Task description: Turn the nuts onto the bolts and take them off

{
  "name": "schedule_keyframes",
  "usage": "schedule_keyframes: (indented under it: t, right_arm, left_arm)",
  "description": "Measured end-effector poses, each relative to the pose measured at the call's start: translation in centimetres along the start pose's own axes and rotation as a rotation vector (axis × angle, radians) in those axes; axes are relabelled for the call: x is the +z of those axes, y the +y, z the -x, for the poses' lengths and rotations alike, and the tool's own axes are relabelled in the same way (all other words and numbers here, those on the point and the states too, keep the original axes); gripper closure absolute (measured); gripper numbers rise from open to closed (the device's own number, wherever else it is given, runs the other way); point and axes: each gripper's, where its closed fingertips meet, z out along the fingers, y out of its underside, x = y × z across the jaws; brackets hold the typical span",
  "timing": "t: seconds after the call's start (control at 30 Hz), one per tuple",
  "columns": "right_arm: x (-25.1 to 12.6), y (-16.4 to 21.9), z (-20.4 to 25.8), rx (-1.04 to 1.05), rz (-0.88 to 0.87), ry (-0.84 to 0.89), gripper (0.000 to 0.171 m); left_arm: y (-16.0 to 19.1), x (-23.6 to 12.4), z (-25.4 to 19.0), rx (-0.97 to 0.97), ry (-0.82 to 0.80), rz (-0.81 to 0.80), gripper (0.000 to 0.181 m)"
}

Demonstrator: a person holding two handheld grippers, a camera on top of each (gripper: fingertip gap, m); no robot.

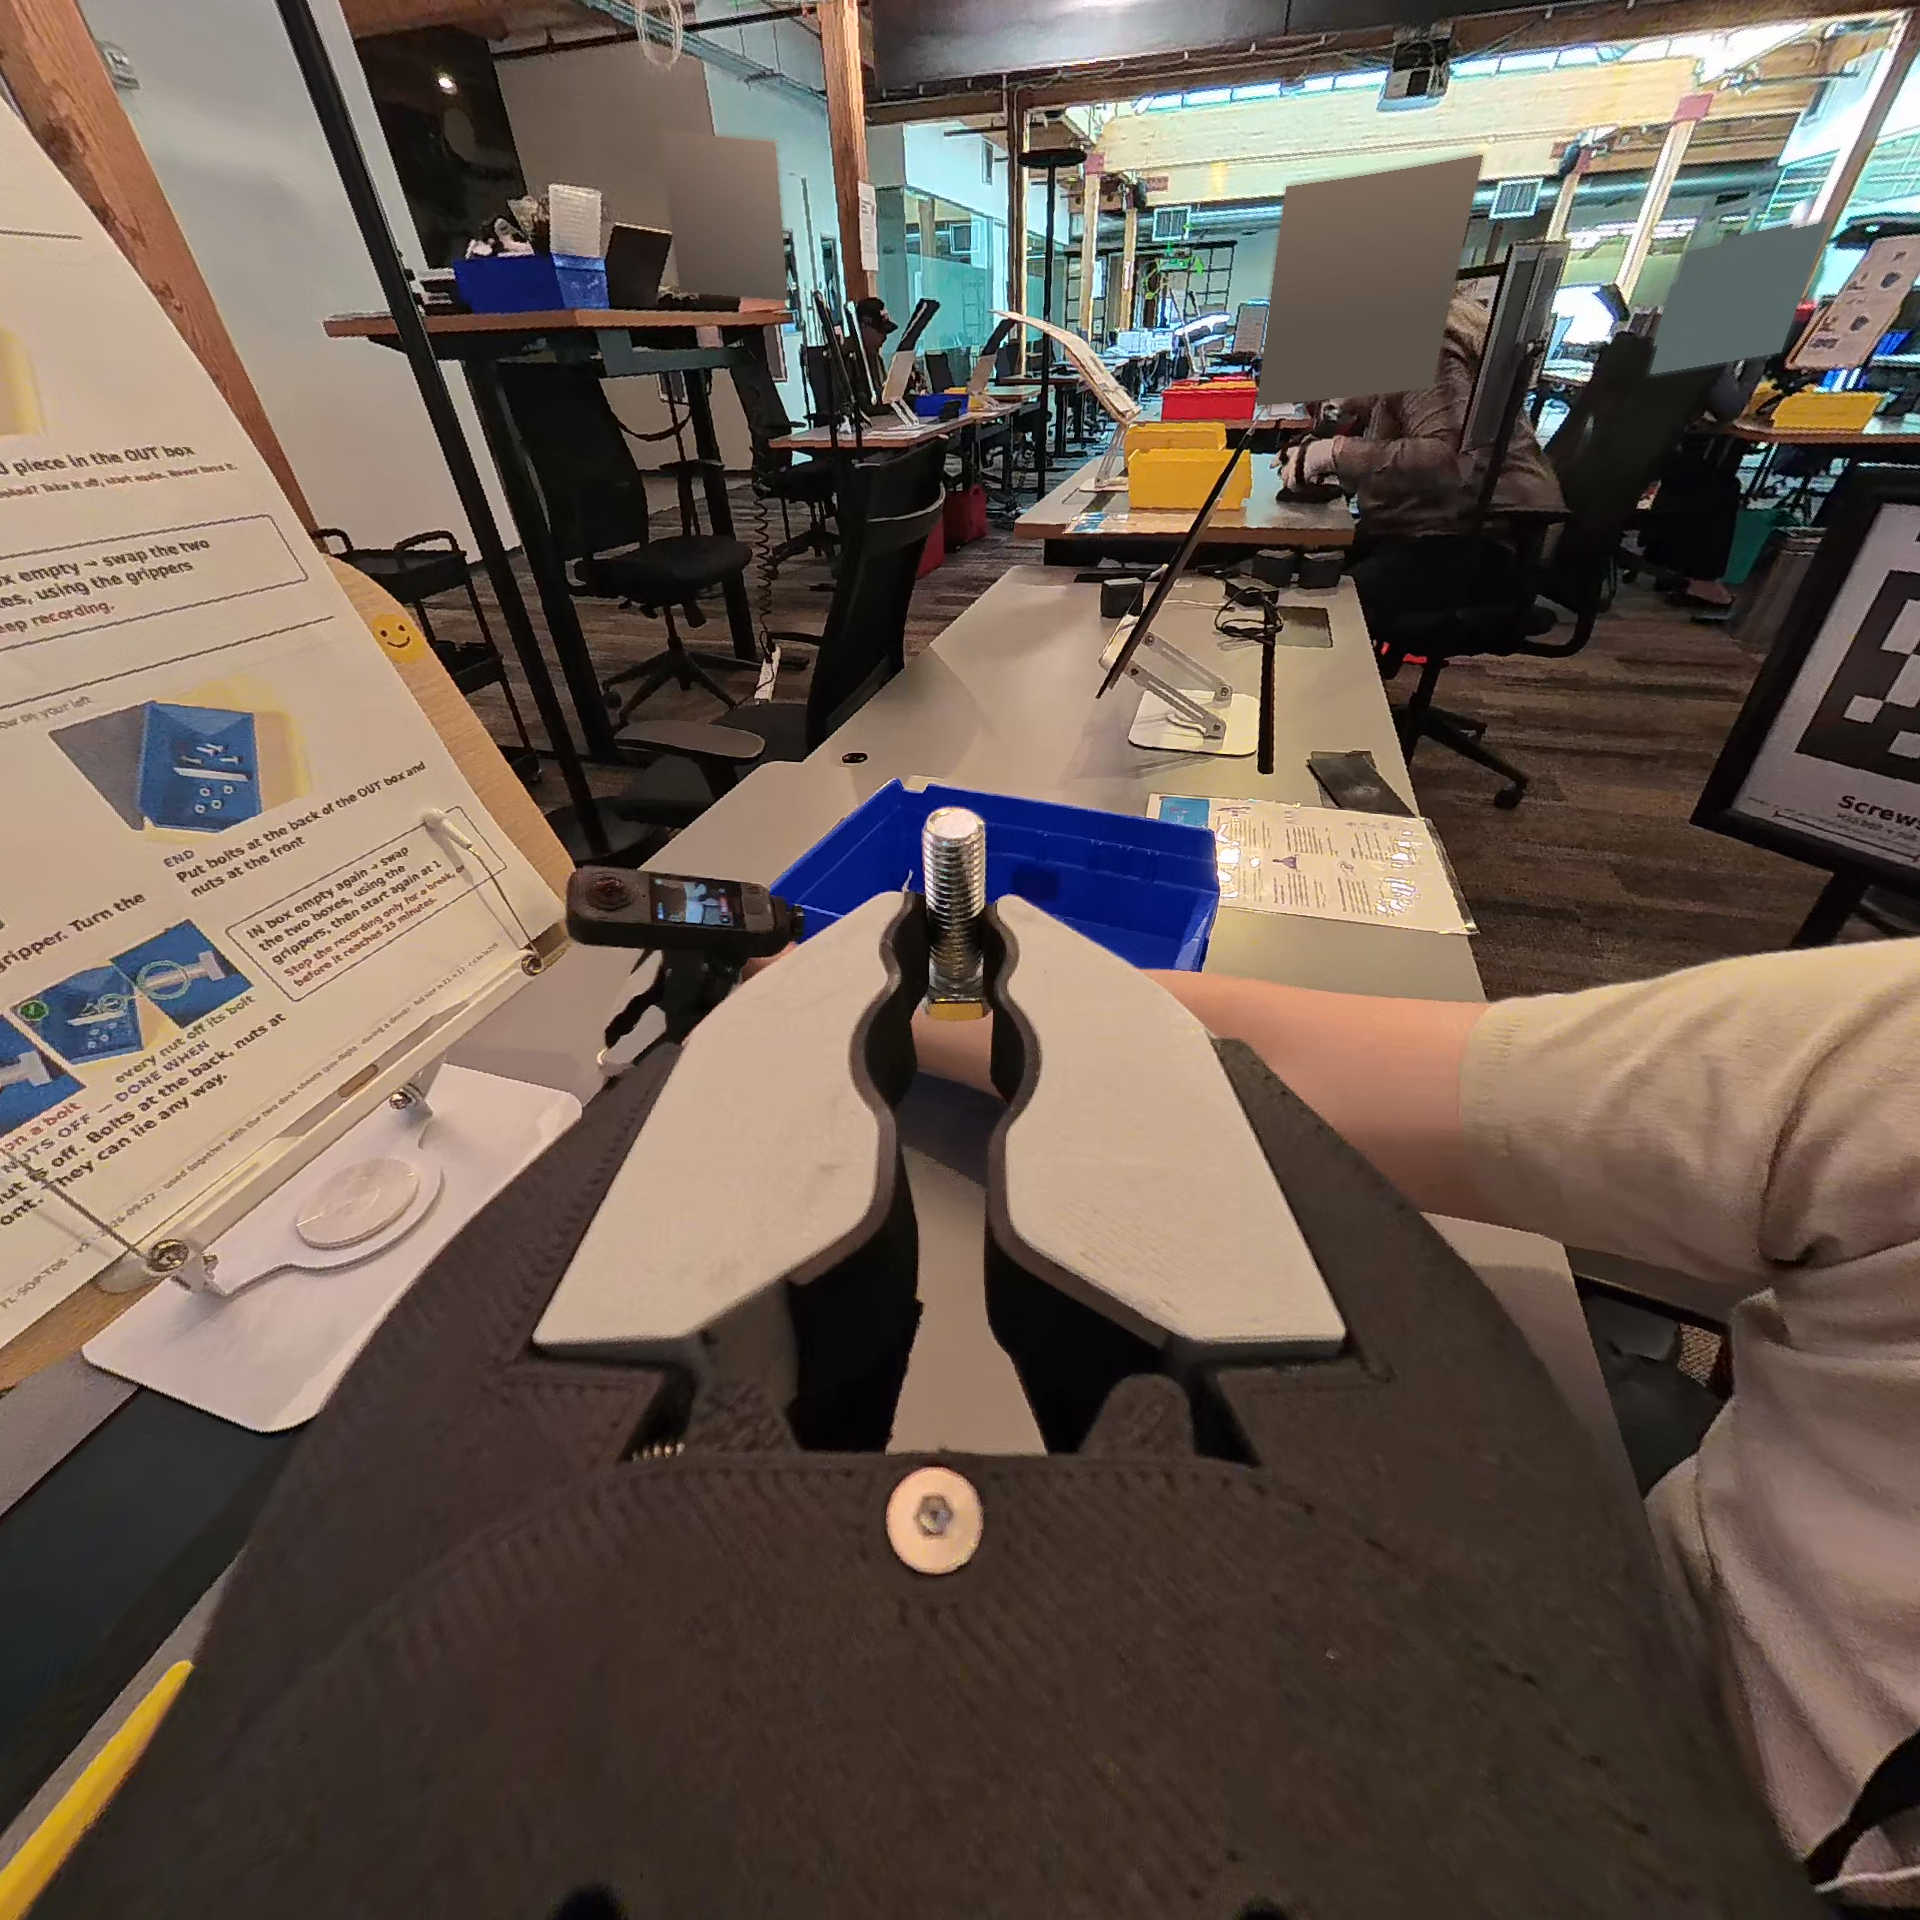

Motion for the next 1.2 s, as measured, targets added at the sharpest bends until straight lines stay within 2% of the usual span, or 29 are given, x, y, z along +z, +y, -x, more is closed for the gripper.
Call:
schedule_keyframes:
  t: [0.1, 0.2, 0.3, 0.4, 0.53, 0.63, 0.7, 0.93, 1.03, 1.13, 1.2]
  right_arm:
    - [-1.6, -0.4, 0.9, 0.056, -0.012, 0.004, 0.153]
    - [-4.1, -0.7, 2.2, 0.020, -0.004, 0.008, 0.153]
    - [-8.0, -2.3, 4.5, -0.011, -0.111, -0.005, 0.153]
    - [-13.8, -5.2, 7.4, -0.107, -0.306, -0.007, 0.153]
    - [-23.9, -8.6, 12.7, -0.341, -0.566, -0.018, 0.153]
    - [-30.3, -9.6, 14.7, -0.527, -0.676, 0.095, 0.153]
    - [-32.9, -9.5, 15.0, -0.591, -0.695, 0.122, 0.153]
    - [-36.8, -8.1, 12.8, -0.516, -0.735, -0.016, 0.153]
    - [-38.7, -7.9, 13.6, -0.441, -0.791, -0.210, 0.153]
    - [-38.9, -7.0, 14.4, -0.469, -0.766, -0.320, 0.153]
    - [-38.1, -6.2, 14.1, -0.504, -0.720, -0.318, 0.153]
  left_arm:
    - [0.0, 0.2, 0.0, -0.006, 0.006, -0.001, 0.172]
    - [0.3, 0.6, 0.0, -0.004, 0.007, 0.013, 0.172]
    - [0.7, 1.6, 0.3, -0.005, -0.004, 0.024, 0.172]
    - [1.2, 2.9, 0.4, -0.008, -0.007, 0.026, 0.172]
    - [2.4, 4.8, 0.9, 0.005, -0.049, 0.073, 0.172]
    - [2.8, 5.6, 0.9, 0.039, -0.076, 0.098, 0.172]
    - [3.1, 6.0, 1.2, 0.055, -0.099, 0.105, 0.172]
    - [5.9, 9.9, 1.7, 0.109, -0.115, 0.145, 0.172]
    - [7.7, 12.1, 1.4, 0.144, -0.105, 0.167, 0.172]
    - [8.9, 13.5, 0.5, 0.174, -0.059, 0.179, 0.172]
    - [9.7, 14.1, -0.6, 0.192, 0.011, 0.203, 0.172]
